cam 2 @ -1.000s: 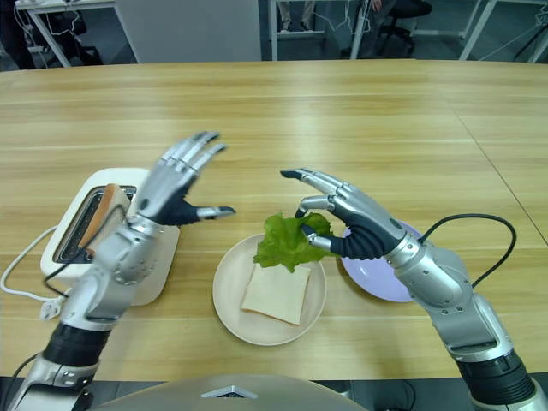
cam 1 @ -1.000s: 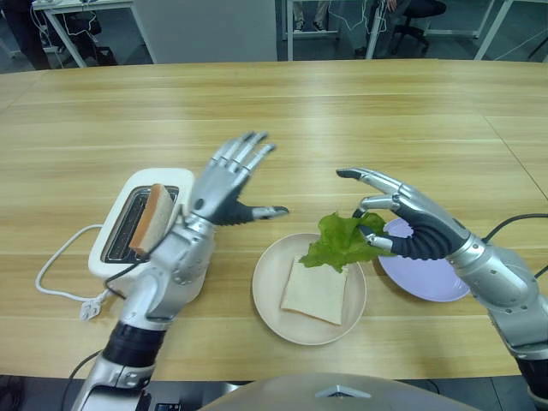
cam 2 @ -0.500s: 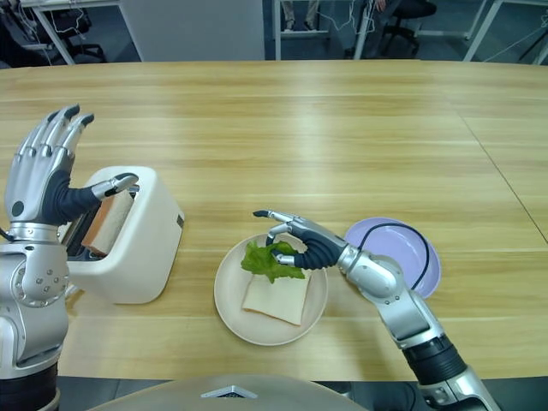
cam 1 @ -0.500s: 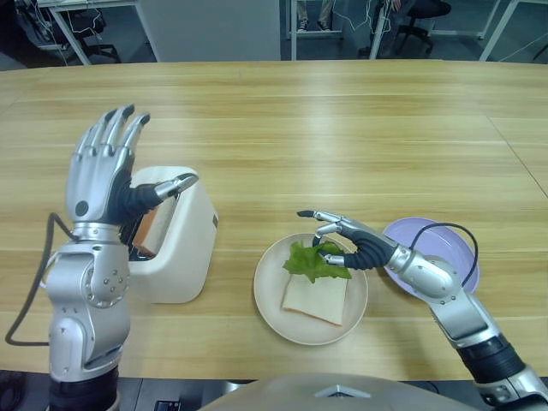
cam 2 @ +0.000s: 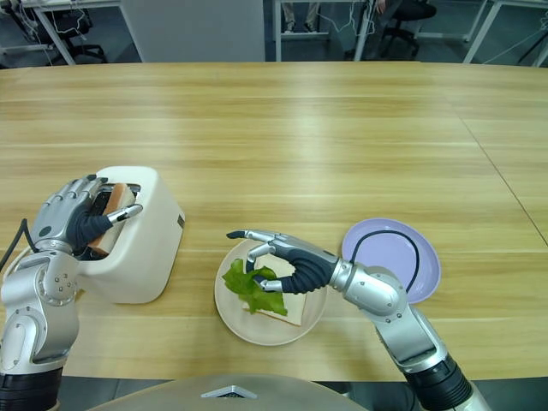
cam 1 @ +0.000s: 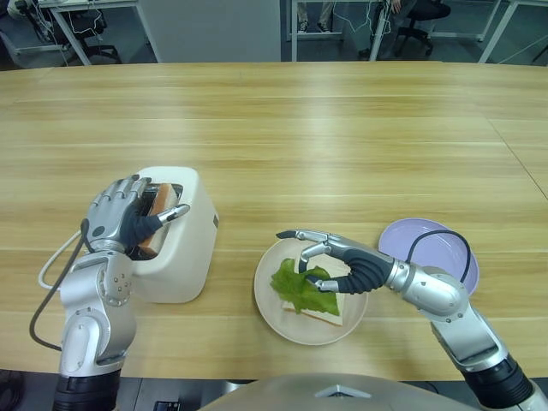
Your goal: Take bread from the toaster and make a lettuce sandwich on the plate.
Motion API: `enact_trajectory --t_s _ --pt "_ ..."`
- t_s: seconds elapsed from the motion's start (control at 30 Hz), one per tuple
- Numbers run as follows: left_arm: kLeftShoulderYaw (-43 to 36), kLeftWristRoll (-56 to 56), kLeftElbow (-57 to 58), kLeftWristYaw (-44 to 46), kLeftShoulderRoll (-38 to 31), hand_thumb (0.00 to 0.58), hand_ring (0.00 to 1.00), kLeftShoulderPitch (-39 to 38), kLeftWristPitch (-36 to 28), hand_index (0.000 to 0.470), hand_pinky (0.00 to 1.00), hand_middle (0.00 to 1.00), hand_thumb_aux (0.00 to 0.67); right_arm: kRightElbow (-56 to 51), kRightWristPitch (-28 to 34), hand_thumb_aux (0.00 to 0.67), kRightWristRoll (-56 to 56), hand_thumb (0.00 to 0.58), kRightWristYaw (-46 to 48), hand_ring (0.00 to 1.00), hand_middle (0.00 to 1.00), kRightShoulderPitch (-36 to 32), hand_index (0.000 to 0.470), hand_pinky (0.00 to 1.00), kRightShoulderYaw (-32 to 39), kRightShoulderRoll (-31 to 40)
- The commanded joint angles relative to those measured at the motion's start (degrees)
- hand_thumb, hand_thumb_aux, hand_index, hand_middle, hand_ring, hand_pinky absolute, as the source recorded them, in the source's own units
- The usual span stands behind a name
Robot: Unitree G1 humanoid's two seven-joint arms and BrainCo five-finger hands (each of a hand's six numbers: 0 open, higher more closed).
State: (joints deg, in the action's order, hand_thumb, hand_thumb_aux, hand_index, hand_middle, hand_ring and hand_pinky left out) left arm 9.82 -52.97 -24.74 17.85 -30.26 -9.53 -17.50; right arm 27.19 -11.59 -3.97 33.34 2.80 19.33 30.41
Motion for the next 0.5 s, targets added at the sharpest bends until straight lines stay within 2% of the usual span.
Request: enact_trajectory --t_s 0.03,0.13,0.17,0.2,0.23,0.27,0.33,0.37,0.4,0.5 --pt "-1.8 1.5 1.2 1.4 0.0 0.580 0.00 -0.2 0.0 0.460 0.00 0.00 0.670 -1.9 0.9 0.670 -0.6 0.580 0.4 0.00 0.00 0.4 0.460 0.00 -0.9 0.3" --pt "-1.6 2.2 0.6 0.8 -0.1 0.580 0.00 -0.3 0.4 0.460 0.00 0.00 0.670 -4.5 1.1 0.670 -2.4 0.580 -0.2 0.00 0.00 0.2 0.460 0.00 -0.3 0.0" --pt "-1.3 2.3 0.1 0.5 0.0 0.580 0.02 -0.2 0.4 0.460 0.02 0.02 0.670 -5.8 1.1 0.670 -3.2 0.580 -0.4 0.00 0.00 0.1 0.460 0.00 -0.1 0.0" --pt "-1.1 2.5 -0.4 0.5 -0.1 0.580 0.11 -0.2 0.4 0.460 0.11 0.11 0.670 -8.1 1.3 0.670 -4.4 0.580 -0.7 0.00 0.00 -0.2 0.460 0.00 0.0 0.0" --pt "-0.8 2.7 -1.0 0.4 -0.1 0.580 0.11 -0.2 0.4 0.460 0.11 0.11 0.670 -10.4 1.5 0.670 -5.7 0.580 -1.2 0.00 0.00 -0.6 0.460 0.00 0.1 0.1" --pt "-0.6 2.8 -1.4 0.4 -0.2 0.580 0.33 -0.2 0.4 0.460 0.33 0.33 0.670 -11.7 1.6 0.670 -6.7 0.580 -1.5 0.00 0.00 -0.8 0.460 0.00 0.2 0.1" --pt "-0.4 3.0 -2.1 0.2 -0.3 0.580 0.37 -0.2 0.5 0.460 0.37 0.37 0.670 -15.0 1.3 0.670 -8.8 0.580 -2.3 0.00 0.00 -1.4 0.460 0.00 0.4 0.1" --pt "-0.2 3.1 -2.6 0.1 -0.3 0.580 0.91 -0.1 0.7 0.460 0.91 0.91 0.670 -17.0 1.1 0.670 -10.4 0.580 -3.1 0.00 0.00 -1.8 0.460 0.00 0.5 0.0" --pt "-0.1 3.4 -3.0 0.1 -0.3 0.580 1.00 0.0 0.8 0.460 1.00 1.00 0.670 -19.3 0.8 0.670 -12.1 0.580 -4.1 0.00 0.00 -2.4 0.460 0.00 0.8 -0.1" --pt "0.1 4.0 -3.8 -0.1 -0.2 0.580 1.00 0.3 1.1 0.460 1.00 1.00 0.670 -23.1 -1.0 0.670 -16.0 0.580 -6.6 0.00 0.00 -3.8 0.460 0.00 1.2 -0.1"
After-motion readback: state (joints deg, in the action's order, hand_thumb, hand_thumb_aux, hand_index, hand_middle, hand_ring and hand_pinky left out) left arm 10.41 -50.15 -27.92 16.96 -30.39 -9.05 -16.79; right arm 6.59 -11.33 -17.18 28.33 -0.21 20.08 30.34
